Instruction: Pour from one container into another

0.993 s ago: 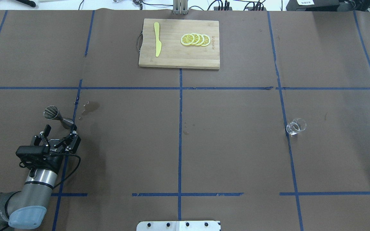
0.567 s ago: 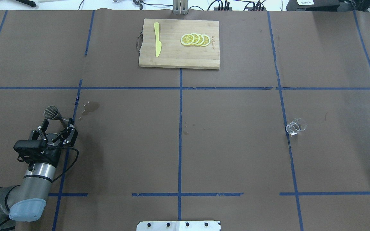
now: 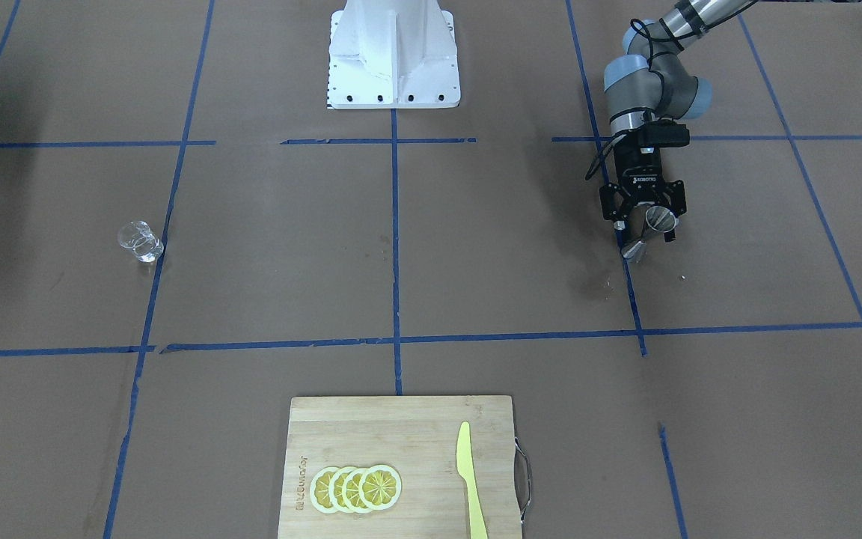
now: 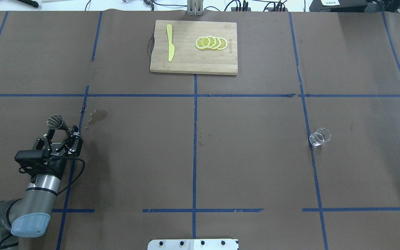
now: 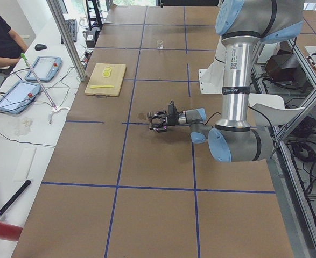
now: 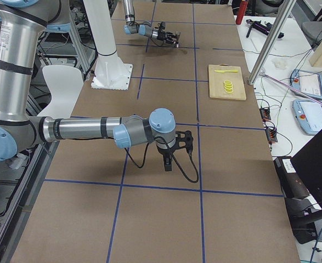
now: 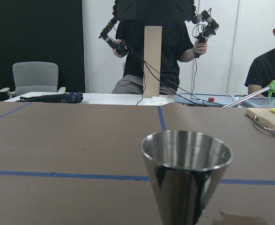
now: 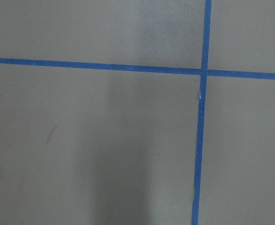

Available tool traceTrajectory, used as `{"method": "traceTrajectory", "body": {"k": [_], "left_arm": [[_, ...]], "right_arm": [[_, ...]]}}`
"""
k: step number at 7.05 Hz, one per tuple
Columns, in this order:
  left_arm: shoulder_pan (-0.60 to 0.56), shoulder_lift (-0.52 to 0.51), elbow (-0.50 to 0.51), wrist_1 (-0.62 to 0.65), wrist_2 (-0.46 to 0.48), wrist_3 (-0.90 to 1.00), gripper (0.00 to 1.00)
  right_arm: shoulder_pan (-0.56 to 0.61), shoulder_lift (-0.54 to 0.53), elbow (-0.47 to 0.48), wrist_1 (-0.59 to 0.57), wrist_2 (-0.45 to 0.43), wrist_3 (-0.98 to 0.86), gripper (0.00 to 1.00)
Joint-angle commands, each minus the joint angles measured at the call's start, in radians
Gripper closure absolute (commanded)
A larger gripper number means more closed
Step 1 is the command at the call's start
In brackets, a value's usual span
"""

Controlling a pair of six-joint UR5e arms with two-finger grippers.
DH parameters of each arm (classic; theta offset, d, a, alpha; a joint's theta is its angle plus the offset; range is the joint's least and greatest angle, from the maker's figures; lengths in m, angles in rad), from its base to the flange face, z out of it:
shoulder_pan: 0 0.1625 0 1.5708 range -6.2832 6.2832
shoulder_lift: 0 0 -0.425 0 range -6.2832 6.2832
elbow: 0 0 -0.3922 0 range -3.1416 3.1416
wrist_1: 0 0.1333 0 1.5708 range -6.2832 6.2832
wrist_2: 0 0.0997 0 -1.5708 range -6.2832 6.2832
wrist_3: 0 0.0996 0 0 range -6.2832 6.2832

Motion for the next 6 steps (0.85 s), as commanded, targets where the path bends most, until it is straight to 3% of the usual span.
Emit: {"method": "traceTrajectory", "body": {"k": [1,6], "left_arm": [[0.002,-0.001,0.001,-0.003,0.000,0.002,0.41],[0.003,-0.002,-0.004,-0.005,0.008,0.034,0.42]], "right_arm": [[-0.001,0.000,-0.002,0.000,0.001,0.004,0.00],[0.000,0.000,-0.002,0.000,-0.001,0.004,0.00]]}}
